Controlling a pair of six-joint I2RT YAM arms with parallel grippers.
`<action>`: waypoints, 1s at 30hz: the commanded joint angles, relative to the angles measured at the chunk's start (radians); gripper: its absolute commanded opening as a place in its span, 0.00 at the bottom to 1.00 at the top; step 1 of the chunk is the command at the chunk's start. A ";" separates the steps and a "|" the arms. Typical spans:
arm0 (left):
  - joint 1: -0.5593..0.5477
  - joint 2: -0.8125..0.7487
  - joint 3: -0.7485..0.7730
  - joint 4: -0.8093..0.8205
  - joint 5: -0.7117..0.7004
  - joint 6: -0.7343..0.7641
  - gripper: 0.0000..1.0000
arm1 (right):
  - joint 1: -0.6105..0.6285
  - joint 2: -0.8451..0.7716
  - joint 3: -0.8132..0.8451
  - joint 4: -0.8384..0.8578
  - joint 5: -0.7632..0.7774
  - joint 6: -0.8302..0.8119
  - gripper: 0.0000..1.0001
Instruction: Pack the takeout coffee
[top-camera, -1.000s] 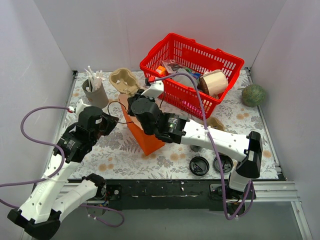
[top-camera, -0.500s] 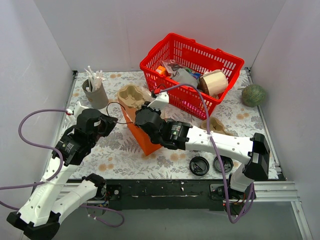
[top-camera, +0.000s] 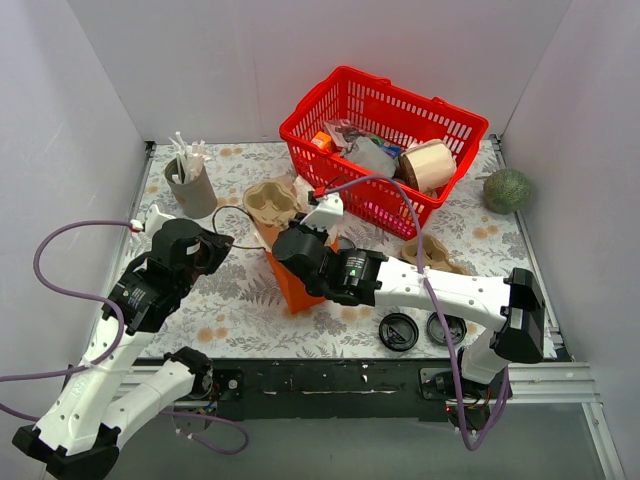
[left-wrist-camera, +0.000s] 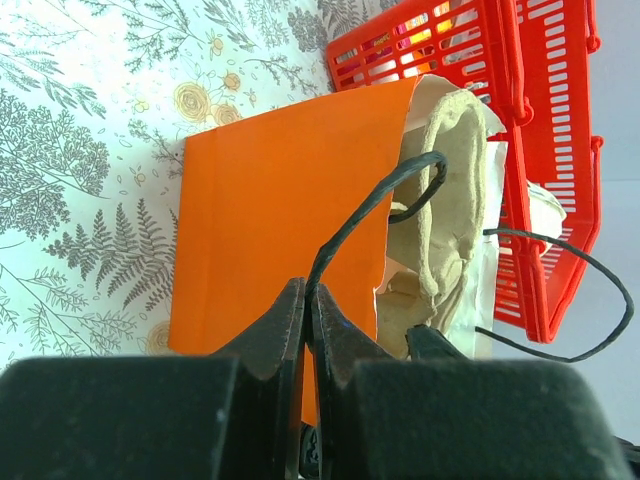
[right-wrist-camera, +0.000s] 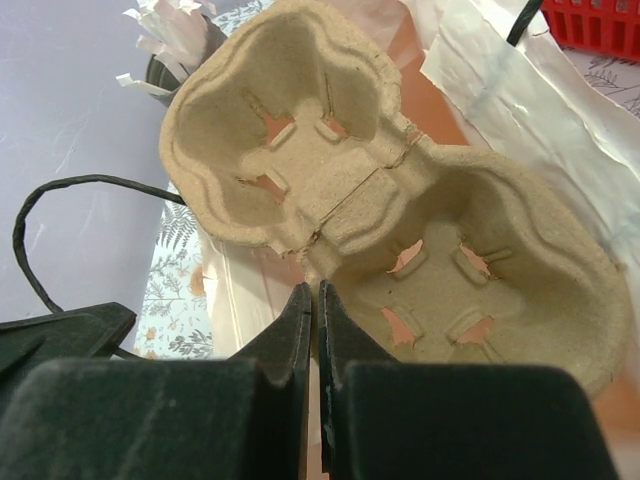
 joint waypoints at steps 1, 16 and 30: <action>-0.002 -0.005 0.000 0.005 -0.001 0.013 0.00 | 0.003 0.004 0.030 -0.092 0.071 0.059 0.01; -0.002 0.008 -0.004 0.040 0.013 0.036 0.00 | -0.003 0.098 0.137 -0.205 0.008 0.061 0.10; -0.002 0.034 0.007 0.040 -0.010 0.061 0.00 | -0.024 -0.077 0.102 0.023 -0.179 -0.400 0.58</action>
